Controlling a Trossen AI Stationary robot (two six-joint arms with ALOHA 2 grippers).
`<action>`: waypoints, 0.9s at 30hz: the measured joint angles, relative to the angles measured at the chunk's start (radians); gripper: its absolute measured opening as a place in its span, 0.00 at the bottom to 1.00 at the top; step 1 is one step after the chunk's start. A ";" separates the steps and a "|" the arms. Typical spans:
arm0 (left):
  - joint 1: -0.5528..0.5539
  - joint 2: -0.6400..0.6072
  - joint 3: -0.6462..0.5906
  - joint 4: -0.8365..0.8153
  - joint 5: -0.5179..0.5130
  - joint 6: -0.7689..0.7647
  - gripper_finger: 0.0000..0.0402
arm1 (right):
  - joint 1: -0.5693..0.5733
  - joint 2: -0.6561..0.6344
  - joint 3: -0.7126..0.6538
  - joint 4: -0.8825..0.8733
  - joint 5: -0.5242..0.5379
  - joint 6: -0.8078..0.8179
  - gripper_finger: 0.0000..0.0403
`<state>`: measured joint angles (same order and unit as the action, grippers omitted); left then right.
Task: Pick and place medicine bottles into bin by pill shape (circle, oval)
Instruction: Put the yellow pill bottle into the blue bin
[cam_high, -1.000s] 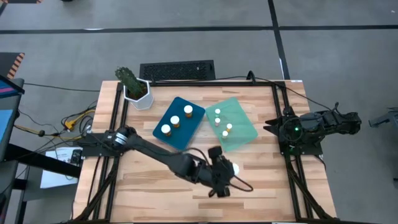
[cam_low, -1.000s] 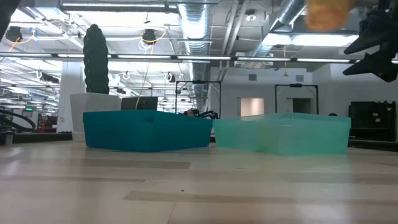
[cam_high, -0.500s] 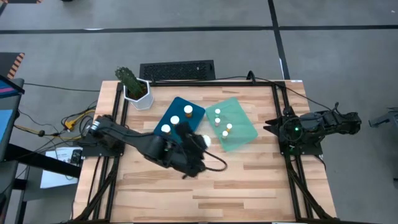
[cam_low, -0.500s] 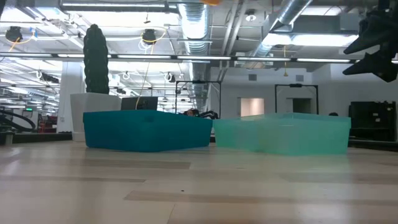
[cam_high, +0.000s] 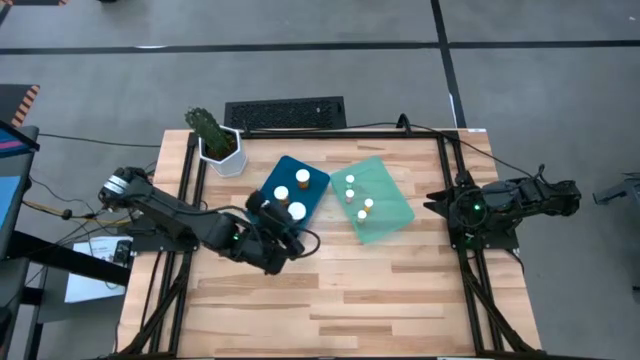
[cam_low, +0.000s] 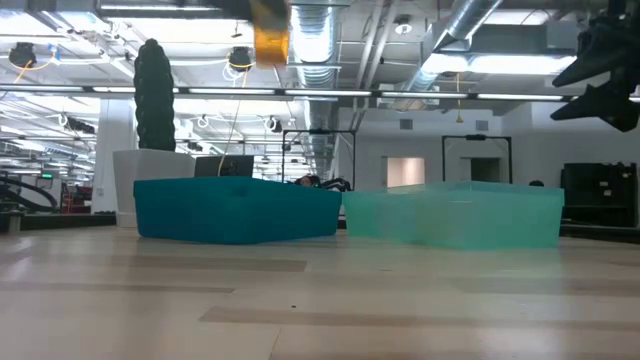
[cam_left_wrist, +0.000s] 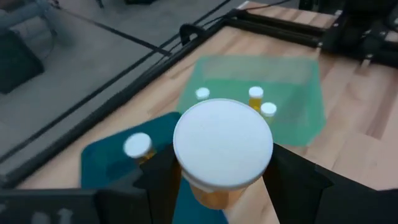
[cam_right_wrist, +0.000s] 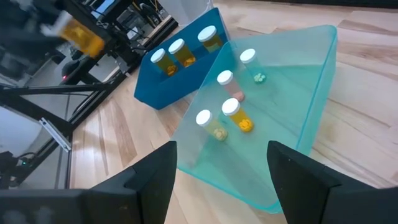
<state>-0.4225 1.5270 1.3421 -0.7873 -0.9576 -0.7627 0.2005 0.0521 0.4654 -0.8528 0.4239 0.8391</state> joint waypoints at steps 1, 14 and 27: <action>0.013 -0.001 -0.048 0.066 0.004 0.012 0.49 | 0.000 0.000 0.000 -0.001 0.000 0.000 0.65; 0.159 0.011 -0.381 0.481 0.059 0.006 0.49 | 0.000 0.000 0.000 -0.005 0.001 0.001 0.65; 0.153 0.013 -0.466 0.393 0.040 -0.212 0.49 | 0.000 0.000 0.000 -0.005 0.001 0.001 0.65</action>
<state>-0.2700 1.5402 0.8759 -0.3939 -0.9178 -0.9750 0.2005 0.0523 0.4652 -0.8576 0.4248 0.8398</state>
